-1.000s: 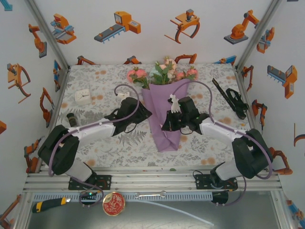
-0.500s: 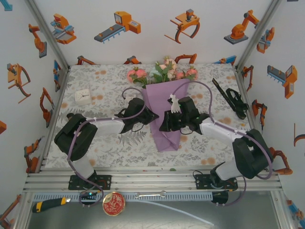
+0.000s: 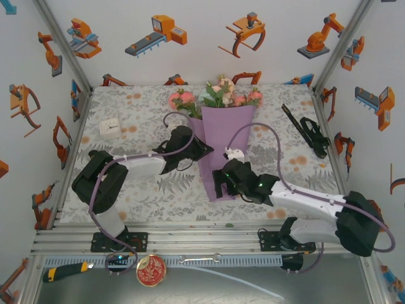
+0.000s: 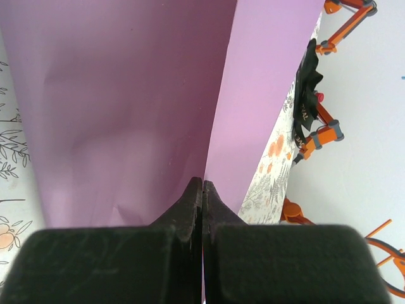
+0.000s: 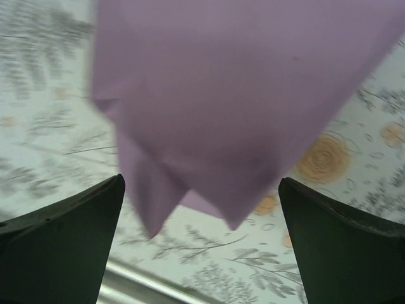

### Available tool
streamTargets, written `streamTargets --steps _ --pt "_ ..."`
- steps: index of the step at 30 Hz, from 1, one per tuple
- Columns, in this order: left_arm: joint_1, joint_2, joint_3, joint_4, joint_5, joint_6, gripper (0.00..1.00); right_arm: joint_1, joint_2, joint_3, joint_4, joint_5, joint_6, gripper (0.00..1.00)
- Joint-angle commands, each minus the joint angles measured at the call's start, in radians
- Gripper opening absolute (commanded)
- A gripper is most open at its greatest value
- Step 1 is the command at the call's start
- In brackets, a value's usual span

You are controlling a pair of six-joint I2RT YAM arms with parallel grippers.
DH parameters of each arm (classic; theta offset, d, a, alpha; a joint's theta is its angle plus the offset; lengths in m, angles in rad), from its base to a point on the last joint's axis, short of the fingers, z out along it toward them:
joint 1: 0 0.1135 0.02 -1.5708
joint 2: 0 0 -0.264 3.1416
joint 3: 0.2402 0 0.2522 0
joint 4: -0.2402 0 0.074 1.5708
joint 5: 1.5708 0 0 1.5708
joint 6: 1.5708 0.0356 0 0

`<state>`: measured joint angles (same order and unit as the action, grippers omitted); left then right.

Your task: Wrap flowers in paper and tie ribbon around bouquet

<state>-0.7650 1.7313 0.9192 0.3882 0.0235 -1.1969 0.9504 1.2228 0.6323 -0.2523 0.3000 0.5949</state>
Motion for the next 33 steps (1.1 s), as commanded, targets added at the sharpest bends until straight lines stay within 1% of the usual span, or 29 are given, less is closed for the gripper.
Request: streamTargets --steps 1,3,7,10,12,15,20,23,26,29,33 --pt "0.001 -0.036 0.018 -0.006 0.003 0.011 0.00 0.005 0.047 0.032 -0.062 0.211 0.059 0.96" --pt "0.002 -0.064 0.004 -0.020 -0.007 0.019 0.00 0.004 0.063 0.000 -0.030 0.226 0.053 0.93" --pt "0.005 -0.128 -0.029 -0.024 0.002 0.040 0.00 0.005 0.118 -0.054 0.044 0.199 0.057 0.90" --pt "0.004 -0.149 -0.057 -0.047 0.008 0.040 0.00 0.005 0.146 -0.040 0.029 0.211 0.059 0.90" --pt "0.004 -0.156 -0.084 -0.064 -0.006 0.051 0.00 0.005 0.129 -0.024 0.007 0.211 0.057 0.90" --pt "0.015 -0.152 -0.126 -0.075 -0.046 0.072 0.00 0.005 0.060 -0.034 0.028 0.146 0.026 0.90" --pt "0.044 -0.132 -0.155 -0.070 -0.078 0.114 0.00 0.005 -0.083 -0.063 0.046 -0.037 -0.063 0.92" --pt "0.046 -0.126 -0.158 -0.073 -0.081 0.128 0.00 0.002 -0.168 -0.075 0.027 -0.072 -0.073 0.94" --pt "0.046 -0.119 -0.177 -0.065 -0.095 0.118 0.00 0.001 -0.241 -0.074 0.023 -0.091 -0.082 0.93" --pt "0.044 -0.101 -0.206 -0.054 -0.106 0.097 0.00 0.000 -0.253 -0.048 0.035 -0.129 -0.091 0.90" --pt "0.037 -0.070 -0.252 -0.017 -0.144 0.081 0.00 0.001 -0.170 0.012 0.092 -0.203 -0.102 0.82"
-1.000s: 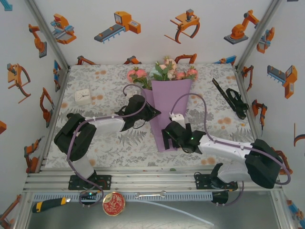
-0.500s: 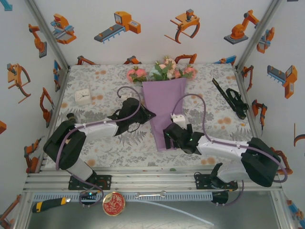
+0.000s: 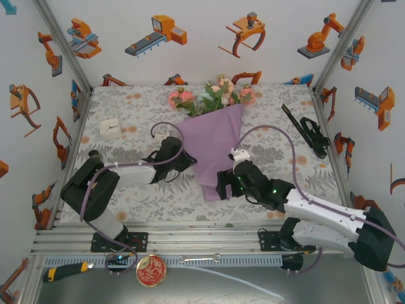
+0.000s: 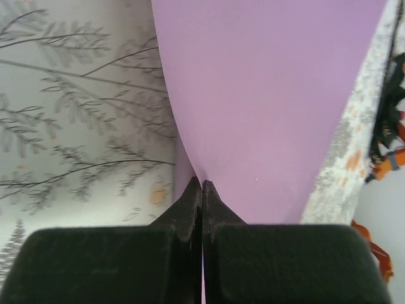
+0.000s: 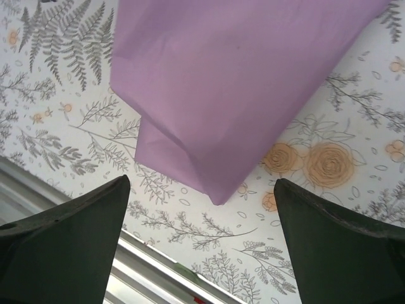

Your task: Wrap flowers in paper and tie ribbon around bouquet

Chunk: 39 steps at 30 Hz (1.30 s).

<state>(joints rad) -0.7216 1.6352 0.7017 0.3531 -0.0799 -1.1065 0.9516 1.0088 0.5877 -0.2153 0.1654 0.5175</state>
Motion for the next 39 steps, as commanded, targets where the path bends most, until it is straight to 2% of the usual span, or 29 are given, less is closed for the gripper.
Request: streamTargets --steps 1,4,7,8,9,11,12,17,19,21,23,25,28,34,36,39 --pt "-0.009 0.036 -0.046 0.037 -0.046 -0.013 0.00 -0.001 0.076 0.066 0.078 -0.080 -0.021 0.80" --pt "-0.019 0.059 -0.059 0.074 -0.048 -0.023 0.00 -0.008 0.176 0.086 0.131 -0.057 0.011 0.74" --pt "-0.026 0.065 -0.063 0.092 -0.048 -0.024 0.00 -0.042 0.278 0.093 0.200 -0.109 0.046 0.62" --pt "-0.025 0.061 -0.066 0.091 -0.058 -0.024 0.00 -0.052 0.303 0.091 0.225 -0.131 0.058 0.55" --pt "-0.024 0.052 -0.068 0.084 -0.070 -0.024 0.00 -0.064 0.334 0.081 0.262 -0.166 0.063 0.42" --pt "-0.023 0.035 -0.073 0.066 -0.097 -0.018 0.04 -0.067 0.389 0.066 0.307 -0.210 0.061 0.23" --pt "-0.020 0.026 -0.073 0.054 -0.102 -0.012 0.06 -0.067 0.418 0.061 0.321 -0.245 0.055 0.20" --pt "0.000 -0.065 -0.085 0.014 -0.103 0.043 0.17 -0.065 0.490 0.047 0.346 -0.388 0.059 0.19" --pt "0.005 -0.135 -0.067 -0.068 -0.103 0.094 0.22 -0.066 0.490 0.025 0.361 -0.406 0.060 0.20" --pt "0.002 -0.222 -0.025 -0.221 -0.115 0.144 0.26 -0.067 0.489 0.010 0.355 -0.399 0.054 0.21" --pt "-0.015 -0.300 0.008 -0.362 -0.154 0.165 0.26 -0.066 0.485 0.002 0.347 -0.386 0.048 0.21" --pt "-0.054 -0.364 0.016 -0.418 -0.174 0.166 0.26 -0.066 0.481 -0.006 0.355 -0.383 0.049 0.21" --pt "-0.113 -0.375 0.015 -0.393 -0.088 0.116 0.23 -0.067 0.476 -0.015 0.378 -0.391 0.057 0.22" --pt "-0.151 -0.242 -0.067 -0.287 0.077 -0.052 0.08 -0.090 0.414 -0.034 0.405 -0.371 0.113 0.22" --pt "-0.170 -0.201 -0.113 -0.198 0.156 -0.078 0.05 -0.112 0.385 -0.059 0.430 -0.364 0.145 0.22" --pt "-0.204 -0.126 -0.114 -0.157 0.254 -0.046 0.03 -0.149 0.352 -0.093 0.480 -0.374 0.183 0.22"
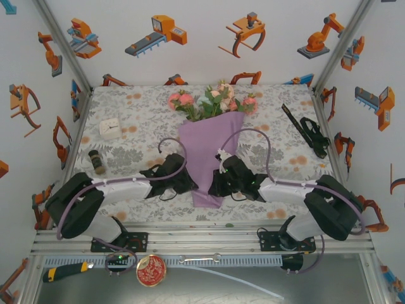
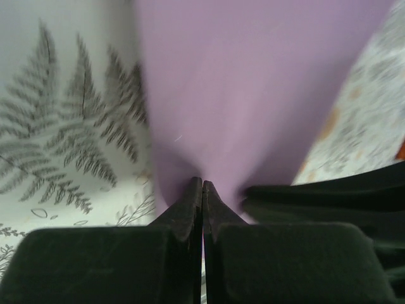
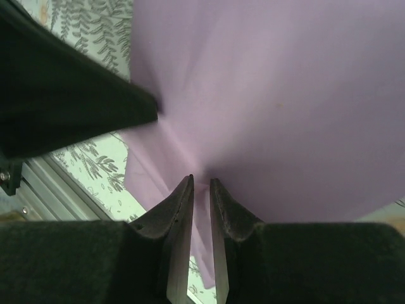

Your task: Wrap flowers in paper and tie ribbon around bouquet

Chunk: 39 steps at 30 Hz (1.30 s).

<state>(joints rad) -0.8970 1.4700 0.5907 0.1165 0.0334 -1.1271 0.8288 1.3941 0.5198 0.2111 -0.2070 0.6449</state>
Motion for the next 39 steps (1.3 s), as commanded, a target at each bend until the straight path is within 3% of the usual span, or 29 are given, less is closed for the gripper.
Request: streamTargets --steps 1,4,8,13,17,28,32,34,39 --pt "-0.031 0.058 -0.005 0.085 0.160 -0.018 0.02 -0.034 -0.039 -0.028 0.059 -0.002 0.059 0.22" --pt "-0.031 0.080 -0.046 0.094 0.158 -0.030 0.01 -0.077 -0.055 -0.040 0.071 0.010 0.094 0.23" --pt "-0.029 0.061 -0.063 0.048 0.123 -0.010 0.01 -0.226 -0.037 -0.126 0.254 0.004 0.196 0.23" --pt "-0.028 0.032 -0.066 0.001 0.085 0.021 0.00 -0.396 0.059 -0.110 0.335 -0.073 0.151 0.23" --pt "-0.028 0.028 -0.070 -0.001 0.075 0.029 0.00 -0.495 0.193 -0.036 0.401 -0.144 0.149 0.22" --pt "-0.028 0.001 -0.087 0.001 0.065 0.031 0.00 -0.660 0.556 0.291 0.485 -0.162 0.179 0.22" --pt "-0.029 -0.016 -0.091 0.040 0.088 0.057 0.00 -0.700 0.585 0.407 0.479 -0.199 0.212 0.22" --pt "-0.029 -0.045 -0.083 0.055 0.096 0.081 0.06 -0.697 0.520 0.439 0.431 -0.226 0.206 0.24" --pt "-0.030 -0.190 0.028 -0.119 0.018 0.245 0.38 -0.675 0.208 0.368 0.159 -0.224 0.086 0.26"
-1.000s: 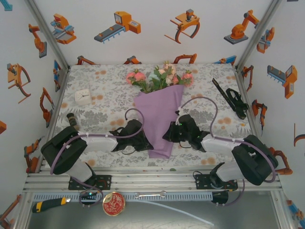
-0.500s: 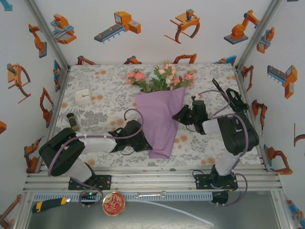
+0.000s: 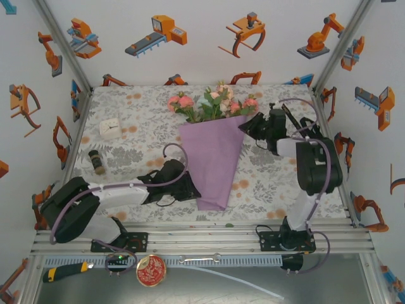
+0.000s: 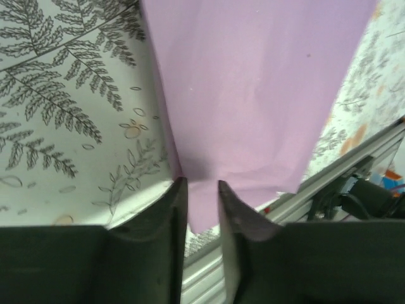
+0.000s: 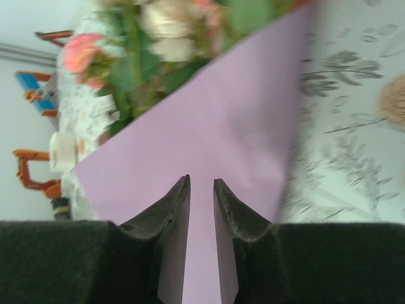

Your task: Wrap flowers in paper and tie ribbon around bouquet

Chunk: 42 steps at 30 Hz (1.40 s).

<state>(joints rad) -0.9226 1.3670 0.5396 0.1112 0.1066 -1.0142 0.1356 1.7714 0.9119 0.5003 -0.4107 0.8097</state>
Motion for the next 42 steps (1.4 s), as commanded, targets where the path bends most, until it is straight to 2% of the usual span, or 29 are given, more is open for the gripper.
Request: streamTargets --steps 1,5,8,11,14,18,22,25,28,32,35,38,42 --pt "-0.004 -0.129 0.116 -0.180 -0.099 0.189 0.41 0.028 -0.246 -0.073 -0.175 -0.013 -0.098 0.27" --pt "-0.004 -0.265 0.203 -0.316 -0.209 0.319 0.42 0.100 -0.521 -0.260 -0.331 0.002 -0.134 0.27" --pt "-0.011 -0.287 0.234 -0.256 -0.155 0.311 0.33 0.210 -0.667 -0.341 -0.496 0.051 -0.168 0.24" --pt "-0.039 -0.184 0.247 -0.106 -0.030 0.232 0.27 0.299 -0.755 -0.394 -0.609 0.056 -0.155 0.23" --pt "-0.087 -0.007 0.327 -0.126 0.025 0.235 0.21 0.357 -0.812 -0.458 -0.620 0.028 -0.104 0.22" --pt "-0.104 0.146 0.314 -0.111 0.029 0.225 0.15 0.442 -0.801 -0.496 -0.606 0.009 -0.083 0.21" --pt "-0.104 0.164 0.244 -0.105 -0.018 0.217 0.12 0.516 -0.683 -0.489 -0.538 0.009 -0.083 0.21" --pt "-0.105 0.165 0.188 -0.106 -0.058 0.217 0.10 0.534 -0.586 -0.479 -0.511 0.000 -0.093 0.21" --pt "-0.105 0.183 0.144 -0.070 -0.041 0.193 0.09 0.536 -0.523 -0.493 -0.499 -0.017 -0.106 0.21" --pt "-0.110 0.185 0.116 -0.036 -0.024 0.169 0.09 0.535 -0.578 -0.440 -0.593 0.000 -0.158 0.22" --pt "-0.110 0.123 0.126 -0.054 -0.052 0.188 0.18 0.519 -0.675 -0.390 -0.611 0.021 -0.161 0.26" --pt "-0.109 0.024 0.145 -0.090 -0.108 0.230 0.38 0.466 -0.750 -0.341 -0.639 0.093 -0.161 0.31" --pt "-0.110 -0.135 0.164 -0.161 -0.221 0.318 0.55 0.408 -0.806 -0.259 -0.703 0.337 -0.182 0.33"
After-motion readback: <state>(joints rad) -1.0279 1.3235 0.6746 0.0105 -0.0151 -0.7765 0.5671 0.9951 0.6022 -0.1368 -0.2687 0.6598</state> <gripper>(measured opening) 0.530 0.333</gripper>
